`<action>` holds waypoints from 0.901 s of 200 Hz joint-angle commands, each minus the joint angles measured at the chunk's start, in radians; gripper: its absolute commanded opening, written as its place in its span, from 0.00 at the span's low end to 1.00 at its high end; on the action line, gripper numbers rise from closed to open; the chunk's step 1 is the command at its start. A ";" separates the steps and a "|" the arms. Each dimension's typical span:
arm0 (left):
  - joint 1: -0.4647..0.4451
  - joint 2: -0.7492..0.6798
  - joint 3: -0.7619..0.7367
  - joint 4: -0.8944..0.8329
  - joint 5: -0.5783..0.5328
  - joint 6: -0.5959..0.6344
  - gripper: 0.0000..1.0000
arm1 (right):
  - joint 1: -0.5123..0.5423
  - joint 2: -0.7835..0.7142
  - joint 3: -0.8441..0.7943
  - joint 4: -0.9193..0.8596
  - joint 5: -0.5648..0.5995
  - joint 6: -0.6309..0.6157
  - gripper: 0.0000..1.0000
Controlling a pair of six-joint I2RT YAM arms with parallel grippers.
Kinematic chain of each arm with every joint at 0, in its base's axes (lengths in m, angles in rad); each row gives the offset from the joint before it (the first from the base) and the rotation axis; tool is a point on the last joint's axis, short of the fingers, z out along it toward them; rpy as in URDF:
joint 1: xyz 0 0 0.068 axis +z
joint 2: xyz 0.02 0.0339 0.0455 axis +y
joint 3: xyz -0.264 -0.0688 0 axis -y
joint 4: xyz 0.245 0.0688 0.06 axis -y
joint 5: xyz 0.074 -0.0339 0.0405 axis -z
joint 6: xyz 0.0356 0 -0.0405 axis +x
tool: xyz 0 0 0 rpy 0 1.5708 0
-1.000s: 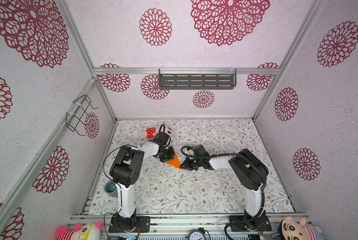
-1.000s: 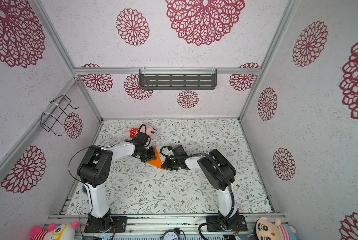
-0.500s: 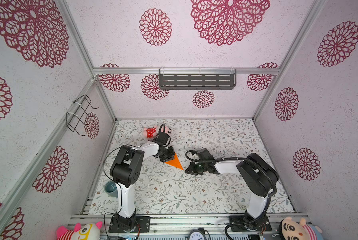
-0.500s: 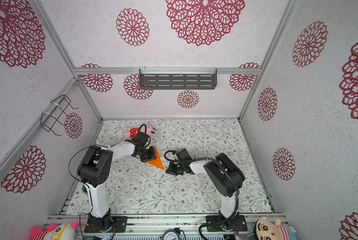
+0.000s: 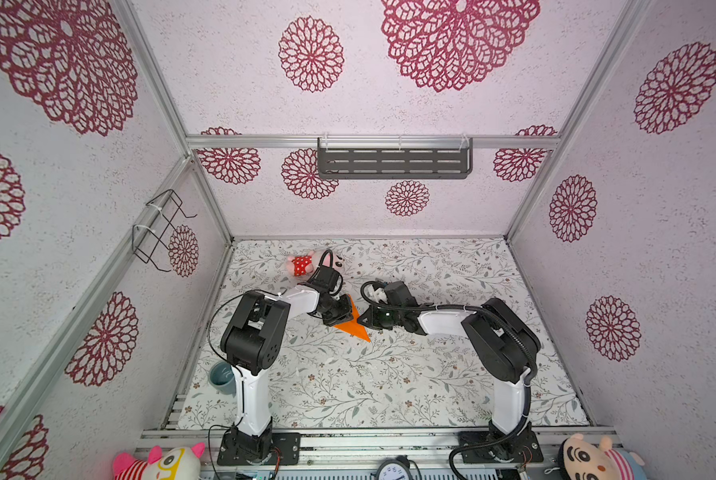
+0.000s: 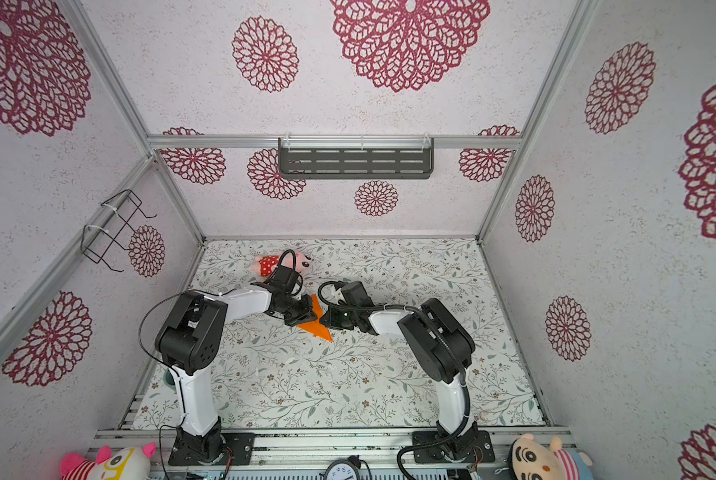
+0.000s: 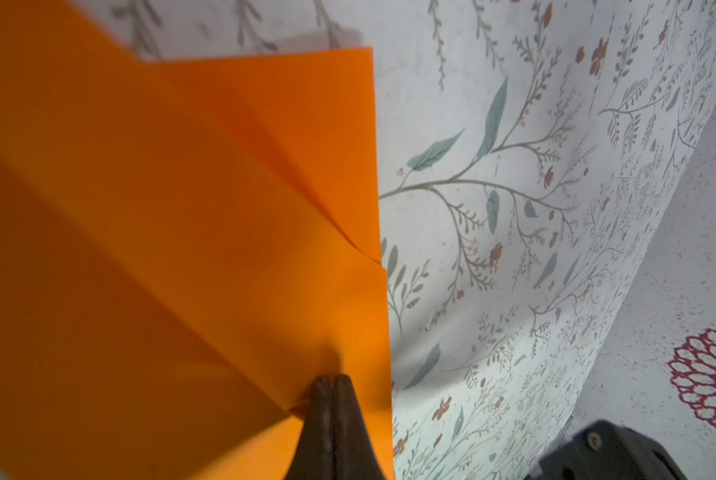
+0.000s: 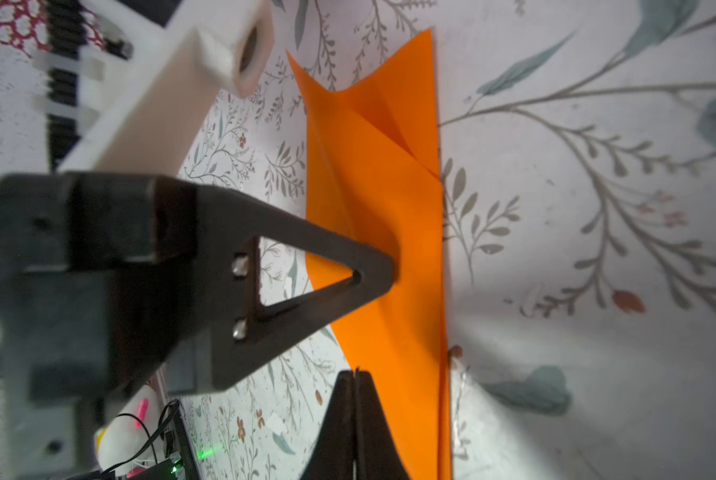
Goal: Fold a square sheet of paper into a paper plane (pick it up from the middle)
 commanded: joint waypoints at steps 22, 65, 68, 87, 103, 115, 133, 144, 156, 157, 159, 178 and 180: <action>-0.013 -0.001 -0.032 -0.038 -0.013 0.014 0.05 | 0.006 0.034 0.031 -0.069 0.017 -0.018 0.06; -0.010 -0.011 -0.027 -0.043 -0.006 0.089 0.10 | 0.006 0.039 -0.006 -0.169 0.039 -0.036 0.06; -0.010 -0.013 -0.026 -0.043 -0.006 0.096 0.10 | 0.006 0.038 -0.012 -0.175 0.041 -0.038 0.06; -0.010 -0.032 -0.025 -0.045 0.000 0.138 0.13 | 0.006 0.029 -0.055 -0.215 0.049 -0.049 0.07; -0.010 -0.078 -0.035 -0.029 0.013 0.155 0.16 | 0.006 0.014 -0.097 -0.226 0.050 -0.051 0.06; -0.010 -0.093 -0.053 -0.003 0.027 0.152 0.16 | 0.006 0.004 -0.125 -0.219 0.045 -0.051 0.06; -0.010 -0.077 -0.064 0.012 0.019 0.133 0.14 | 0.006 0.008 -0.145 -0.199 0.043 -0.041 0.06; -0.009 -0.063 -0.072 0.024 0.003 0.134 0.12 | 0.006 0.015 -0.145 -0.186 0.043 -0.032 0.06; -0.008 -0.057 -0.081 0.028 -0.006 0.140 0.11 | 0.006 0.021 -0.145 -0.175 0.042 -0.022 0.06; -0.006 -0.057 -0.081 0.028 -0.006 0.140 0.11 | 0.006 0.020 -0.145 -0.175 0.041 -0.022 0.06; -0.005 -0.058 -0.084 0.029 -0.006 0.141 0.11 | 0.006 0.021 -0.144 -0.174 0.043 -0.021 0.06; -0.002 -0.078 -0.122 0.074 -0.009 0.157 0.10 | 0.006 0.020 -0.142 -0.178 0.047 -0.017 0.06; -0.003 -0.080 -0.126 0.081 -0.009 0.158 0.11 | 0.006 0.021 -0.142 -0.178 0.047 -0.017 0.06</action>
